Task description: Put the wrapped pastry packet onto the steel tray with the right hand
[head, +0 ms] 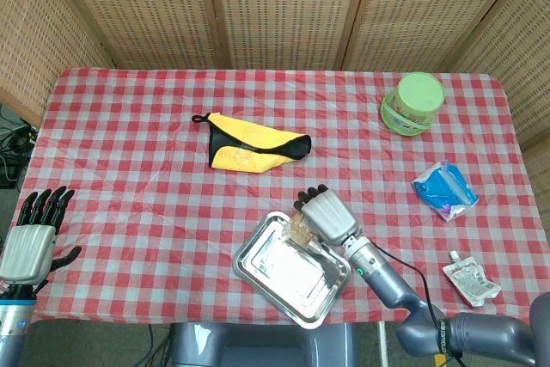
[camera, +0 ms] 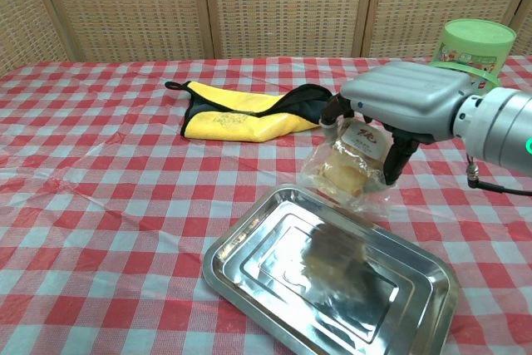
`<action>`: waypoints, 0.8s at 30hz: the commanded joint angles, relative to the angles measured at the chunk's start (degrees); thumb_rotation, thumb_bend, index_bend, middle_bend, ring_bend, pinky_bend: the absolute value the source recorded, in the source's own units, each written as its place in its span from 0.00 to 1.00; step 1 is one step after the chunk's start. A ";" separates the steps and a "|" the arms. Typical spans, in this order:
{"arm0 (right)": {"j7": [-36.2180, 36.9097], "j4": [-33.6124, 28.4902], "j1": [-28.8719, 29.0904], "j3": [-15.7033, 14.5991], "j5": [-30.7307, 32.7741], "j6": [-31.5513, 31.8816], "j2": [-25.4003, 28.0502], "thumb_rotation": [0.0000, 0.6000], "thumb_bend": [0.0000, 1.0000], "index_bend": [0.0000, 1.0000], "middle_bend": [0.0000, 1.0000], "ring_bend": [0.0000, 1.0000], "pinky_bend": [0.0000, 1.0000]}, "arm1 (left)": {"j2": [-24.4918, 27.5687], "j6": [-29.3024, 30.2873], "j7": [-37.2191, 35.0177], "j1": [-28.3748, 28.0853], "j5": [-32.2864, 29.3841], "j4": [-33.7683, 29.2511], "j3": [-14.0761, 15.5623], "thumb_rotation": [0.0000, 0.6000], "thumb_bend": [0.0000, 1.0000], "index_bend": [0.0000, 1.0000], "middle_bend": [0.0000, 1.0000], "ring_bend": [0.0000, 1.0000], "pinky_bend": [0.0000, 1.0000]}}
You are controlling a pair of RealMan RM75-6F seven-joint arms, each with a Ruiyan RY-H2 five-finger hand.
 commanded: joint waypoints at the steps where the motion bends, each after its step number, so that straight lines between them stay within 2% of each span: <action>1: -1.02 -3.36 -1.01 -2.12 -3.46 1.52 -0.56 1.00 0.10 0.57 0.43 0.38 0.43 | 0.14 0.42 -0.22 0.15 0.27 -0.15 0.05 1.00 0.18 0.00 0.00 0.00 0.00; 9: -0.73 -5.03 -2.01 -3.80 -6.57 1.65 -1.87 1.00 0.10 0.55 0.40 0.36 0.42 | 0.23 0.41 -0.37 0.13 0.24 -0.19 0.07 1.00 0.18 0.00 0.00 0.00 0.00; 11: -0.98 -5.03 -2.06 -3.88 -6.39 1.25 -1.94 1.00 0.10 0.50 0.37 0.33 0.37 | 0.21 0.37 -0.30 0.13 0.17 -0.16 0.07 1.00 0.17 0.00 0.00 0.00 0.00; 15: -2.79 -5.64 -1.89 -3.65 -3.09 -1.02 -1.36 1.00 0.09 0.28 0.16 0.13 0.13 | 0.23 0.36 -0.25 0.13 0.11 -0.24 0.07 1.00 0.17 0.00 0.00 0.00 0.00; 16: -3.50 -5.96 -1.82 -3.55 -2.05 -1.54 -1.10 1.00 0.09 0.22 0.10 0.07 0.10 | 0.23 0.40 -0.25 0.14 0.12 -0.25 0.07 1.00 0.17 0.00 0.00 0.00 0.00; 18: -4.65 -6.43 -1.80 -3.40 -0.68 -1.95 -0.81 1.00 0.09 0.14 0.03 0.01 0.05 | 0.22 0.39 -0.24 0.14 0.12 -0.25 0.08 1.00 0.18 0.00 0.00 0.00 0.00; 21: -6.52 -7.38 -1.89 -3.30 1.93 -2.47 -0.35 1.00 0.09 0.04 0.00 0.00 0.00 | 0.14 0.17 0.01 0.06 0.00 -0.19 0.12 1.00 0.17 0.00 0.00 0.00 0.00; 24: -9.51 -9.11 -1.69 -3.04 5.71 -2.93 0.19 1.00 0.09 0.03 0.00 0.00 0.00 | 0.08 0.03 0.36 0.02 -0.06 -0.26 0.18 1.00 0.18 0.00 0.00 0.00 0.00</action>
